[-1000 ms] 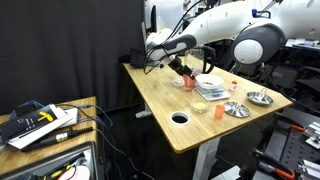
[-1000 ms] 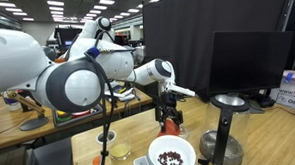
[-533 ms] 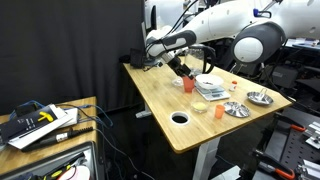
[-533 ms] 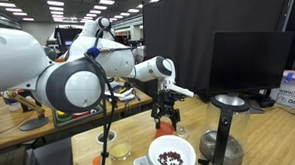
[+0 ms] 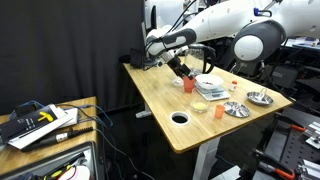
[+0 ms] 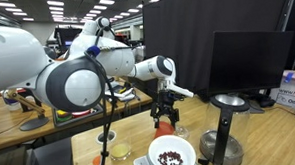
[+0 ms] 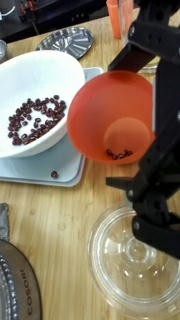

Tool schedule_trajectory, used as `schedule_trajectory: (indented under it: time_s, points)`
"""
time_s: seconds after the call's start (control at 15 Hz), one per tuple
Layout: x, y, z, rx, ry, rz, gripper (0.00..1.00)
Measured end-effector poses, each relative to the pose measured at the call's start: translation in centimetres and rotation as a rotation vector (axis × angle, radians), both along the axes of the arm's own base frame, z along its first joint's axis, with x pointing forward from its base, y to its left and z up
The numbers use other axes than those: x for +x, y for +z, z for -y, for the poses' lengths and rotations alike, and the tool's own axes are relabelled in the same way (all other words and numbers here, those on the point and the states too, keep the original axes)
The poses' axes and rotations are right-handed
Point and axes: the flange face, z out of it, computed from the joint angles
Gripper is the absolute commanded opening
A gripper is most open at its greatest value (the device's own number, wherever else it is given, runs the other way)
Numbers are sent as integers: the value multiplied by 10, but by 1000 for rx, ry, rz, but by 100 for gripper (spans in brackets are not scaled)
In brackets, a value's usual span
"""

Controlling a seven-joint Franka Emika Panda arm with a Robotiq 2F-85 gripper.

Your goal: Pour the contents in the red cup into the white bowl

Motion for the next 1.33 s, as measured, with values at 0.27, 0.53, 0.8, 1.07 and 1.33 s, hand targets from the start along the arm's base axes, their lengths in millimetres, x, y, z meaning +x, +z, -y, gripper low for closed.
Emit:
schedule_trajectory:
  time_s: [0.27, 0.53, 0.8, 1.07, 1.33]
  points:
    - [0, 0, 0, 0, -1, 0, 100]
    - [0, 0, 0, -2, -1, 1, 100]
    - [5, 9, -7, 1, 12, 31, 100]
    - [20, 36, -20, 13, 51, 128, 100]
    - [29, 59, -26, 23, 72, 186, 100]
